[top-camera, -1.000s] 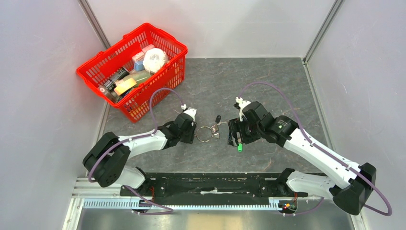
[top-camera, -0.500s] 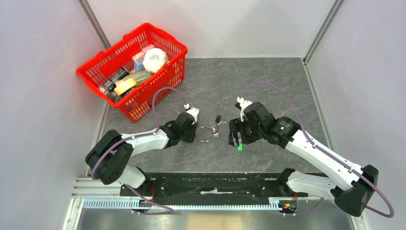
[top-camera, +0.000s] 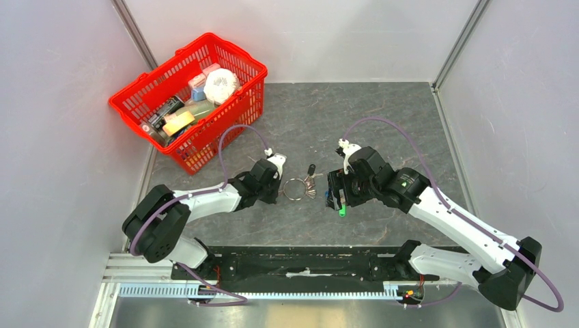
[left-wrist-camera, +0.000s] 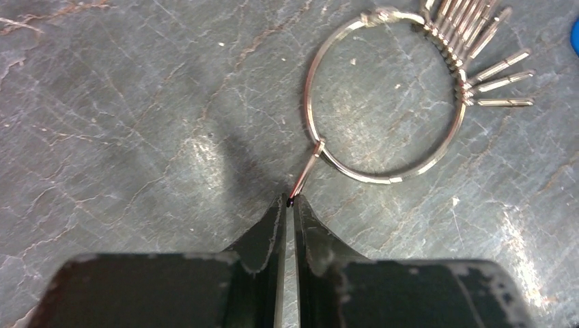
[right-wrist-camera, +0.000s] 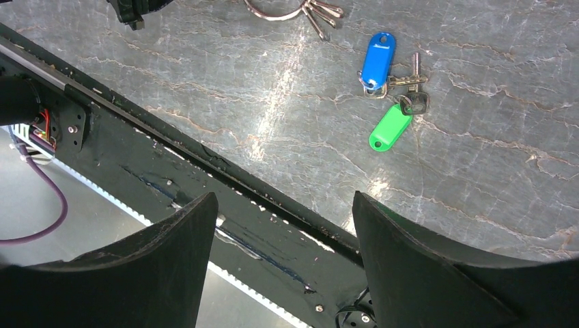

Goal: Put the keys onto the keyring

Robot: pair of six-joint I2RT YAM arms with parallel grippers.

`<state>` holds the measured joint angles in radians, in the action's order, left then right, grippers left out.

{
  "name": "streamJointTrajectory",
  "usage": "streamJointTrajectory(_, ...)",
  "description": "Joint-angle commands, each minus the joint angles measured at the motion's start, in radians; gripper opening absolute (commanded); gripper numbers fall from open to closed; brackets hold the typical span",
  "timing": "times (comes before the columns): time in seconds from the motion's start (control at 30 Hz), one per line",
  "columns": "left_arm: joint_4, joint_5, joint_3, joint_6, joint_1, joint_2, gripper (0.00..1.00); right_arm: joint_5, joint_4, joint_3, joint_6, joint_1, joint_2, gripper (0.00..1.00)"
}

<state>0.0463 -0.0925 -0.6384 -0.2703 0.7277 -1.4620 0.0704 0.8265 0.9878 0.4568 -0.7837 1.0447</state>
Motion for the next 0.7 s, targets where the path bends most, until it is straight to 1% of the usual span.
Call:
streamJointTrajectory(0.0, -0.025, 0.054, -0.012, 0.010, 0.001, 0.024, 0.08, -0.015, -0.015, -0.008, 0.012, -0.008, -0.012, 0.80)
streamJointTrajectory(0.07, -0.032, 0.080, -0.005, 0.006, 0.001, 0.029, 0.02, -0.013, -0.015, -0.009, 0.014, -0.009, -0.014, 0.80)
streamJointTrajectory(0.23, -0.037, 0.180, -0.003, -0.021, 0.004, 0.060, 0.02, -0.012, -0.012, -0.012, 0.017, -0.012, -0.027, 0.80)
streamJointTrajectory(0.43, -0.019, 0.297, -0.013, -0.134, 0.004, 0.138, 0.02, -0.007, 0.002, 0.002, -0.009, -0.014, -0.010, 0.80)
streamJointTrajectory(0.53, 0.025, 0.352, -0.033, -0.194, 0.004, 0.174, 0.02, 0.009, 0.018, 0.027, -0.032, -0.015, 0.002, 0.80)
streamJointTrajectory(0.67, 0.062, 0.418, -0.058, -0.282, 0.004, 0.227, 0.02, -0.019, 0.044, 0.069, -0.086, -0.016, -0.012, 0.80)
